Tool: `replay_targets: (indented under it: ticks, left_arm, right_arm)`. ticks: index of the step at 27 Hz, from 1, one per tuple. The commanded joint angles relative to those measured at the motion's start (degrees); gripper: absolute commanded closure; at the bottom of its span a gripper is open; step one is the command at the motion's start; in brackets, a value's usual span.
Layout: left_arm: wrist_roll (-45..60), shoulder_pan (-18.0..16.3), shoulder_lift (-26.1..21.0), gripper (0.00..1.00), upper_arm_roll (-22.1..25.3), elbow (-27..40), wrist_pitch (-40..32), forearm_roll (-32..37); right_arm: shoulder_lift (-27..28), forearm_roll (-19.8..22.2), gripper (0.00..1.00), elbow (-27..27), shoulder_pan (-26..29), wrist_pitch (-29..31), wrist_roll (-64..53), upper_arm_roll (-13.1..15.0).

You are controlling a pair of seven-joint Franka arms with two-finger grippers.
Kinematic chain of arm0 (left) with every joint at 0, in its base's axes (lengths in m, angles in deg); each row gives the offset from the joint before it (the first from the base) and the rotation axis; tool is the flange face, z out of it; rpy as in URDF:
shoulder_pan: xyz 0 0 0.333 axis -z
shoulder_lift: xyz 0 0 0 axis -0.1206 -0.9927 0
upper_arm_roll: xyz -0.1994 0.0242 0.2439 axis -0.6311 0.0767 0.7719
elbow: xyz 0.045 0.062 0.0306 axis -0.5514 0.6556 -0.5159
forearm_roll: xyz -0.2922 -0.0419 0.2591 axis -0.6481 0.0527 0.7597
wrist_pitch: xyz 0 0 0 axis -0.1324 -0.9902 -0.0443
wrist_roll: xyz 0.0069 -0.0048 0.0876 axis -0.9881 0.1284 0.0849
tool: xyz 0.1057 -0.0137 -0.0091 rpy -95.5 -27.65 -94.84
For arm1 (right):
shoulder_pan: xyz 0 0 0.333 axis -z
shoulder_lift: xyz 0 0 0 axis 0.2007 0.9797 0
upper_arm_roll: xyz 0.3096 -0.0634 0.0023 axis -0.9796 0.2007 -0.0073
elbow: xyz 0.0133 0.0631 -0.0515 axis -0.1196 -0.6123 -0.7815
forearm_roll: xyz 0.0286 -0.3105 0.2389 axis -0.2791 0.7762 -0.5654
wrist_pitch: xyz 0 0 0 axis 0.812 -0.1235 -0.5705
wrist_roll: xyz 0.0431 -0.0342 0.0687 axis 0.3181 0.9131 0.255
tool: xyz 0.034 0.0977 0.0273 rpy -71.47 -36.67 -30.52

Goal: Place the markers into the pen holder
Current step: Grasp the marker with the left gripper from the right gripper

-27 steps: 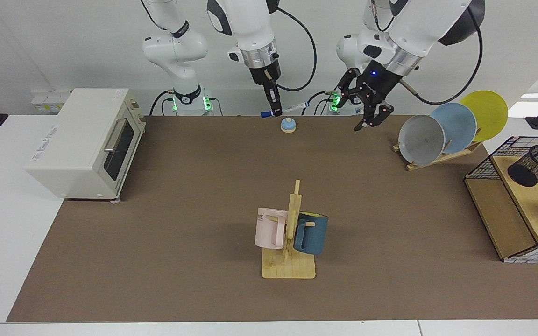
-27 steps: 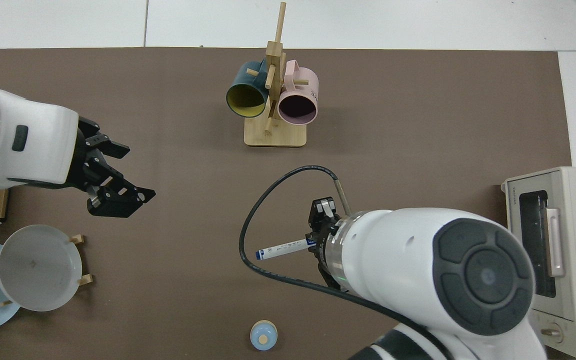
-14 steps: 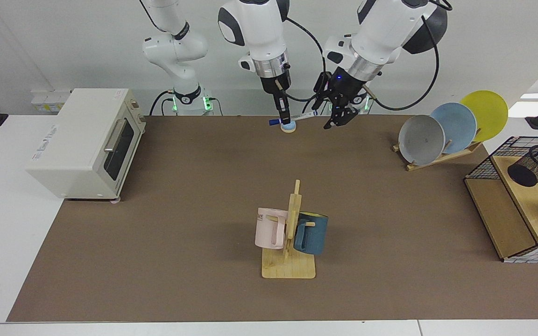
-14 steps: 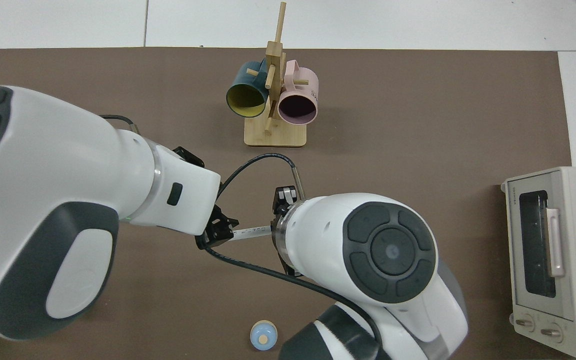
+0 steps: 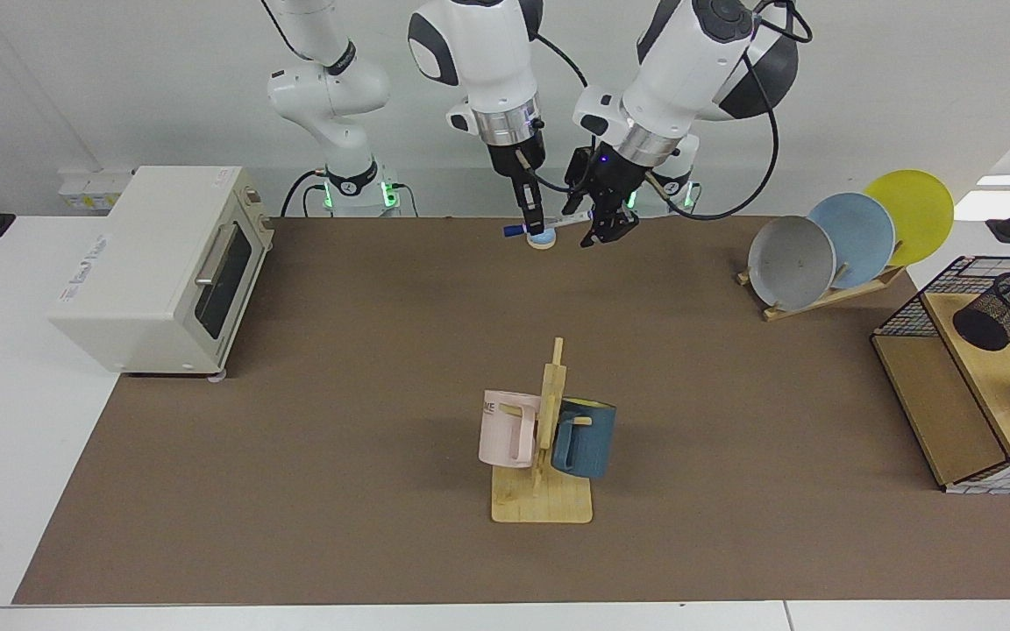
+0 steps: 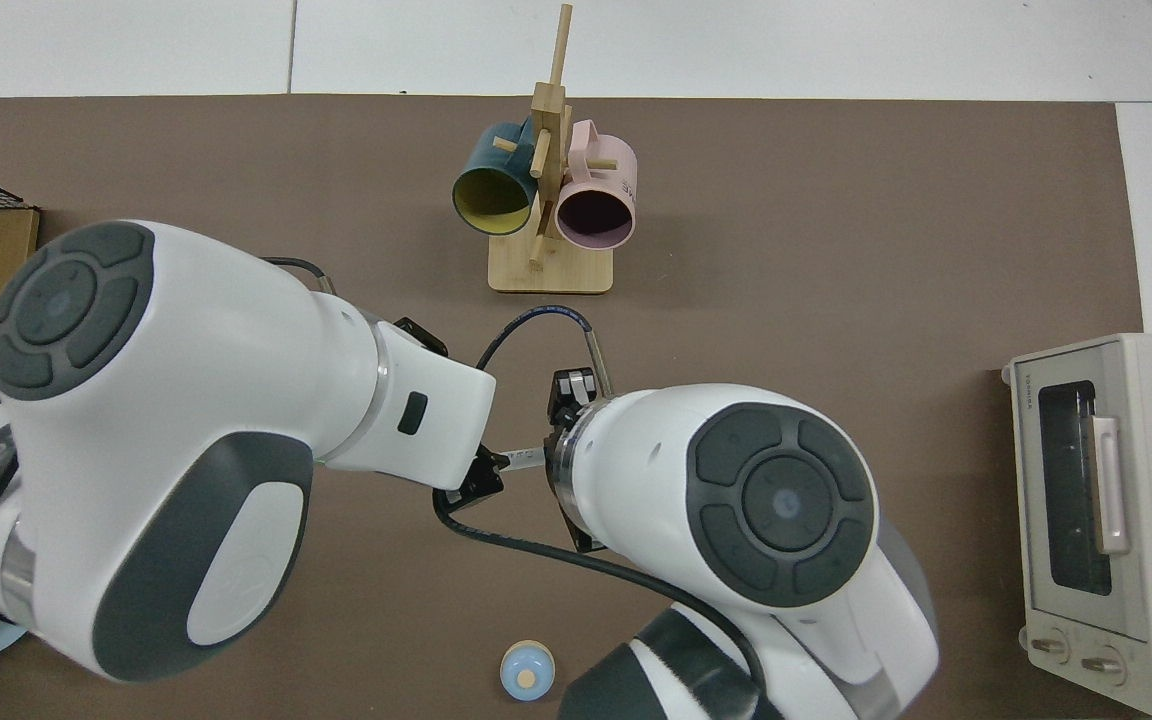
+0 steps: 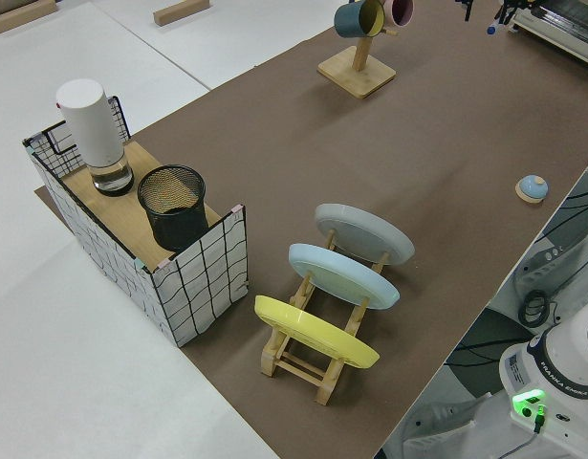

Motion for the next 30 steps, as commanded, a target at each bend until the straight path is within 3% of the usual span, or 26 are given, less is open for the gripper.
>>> replay_targets:
  ticks: [1,3,17,26,30]
  left_arm:
    - [0.3,0.5,3.0,0.48,0.2,4.0,2.1,-0.2]
    - [0.4,0.6,3.0,0.53,-0.2,4.0,2.2,-0.2]
    - [0.8,0.6,3.0,0.53,-1.7,4.4,1.6,-0.2]
    - [3.2,0.5,2.9,0.73,-1.9,4.2,2.6,-0.2]
    - [3.2,0.5,2.7,0.74,-1.9,3.9,2.9,-0.3]
  right_arm:
    - [0.8,1.1,1.00,1.3,-0.1,0.1,1.8,-0.3]
    - [0.8,0.8,1.00,1.3,-0.2,0.3,1.9,-0.3]
    - [1.0,0.4,1.00,1.3,-0.1,1.1,2.0,-0.3]
    - [1.0,-0.1,1.00,1.2,-0.2,2.9,2.0,-0.3]
    - [0.9,-0.1,1.00,1.2,-0.1,3.1,2.0,-0.3]
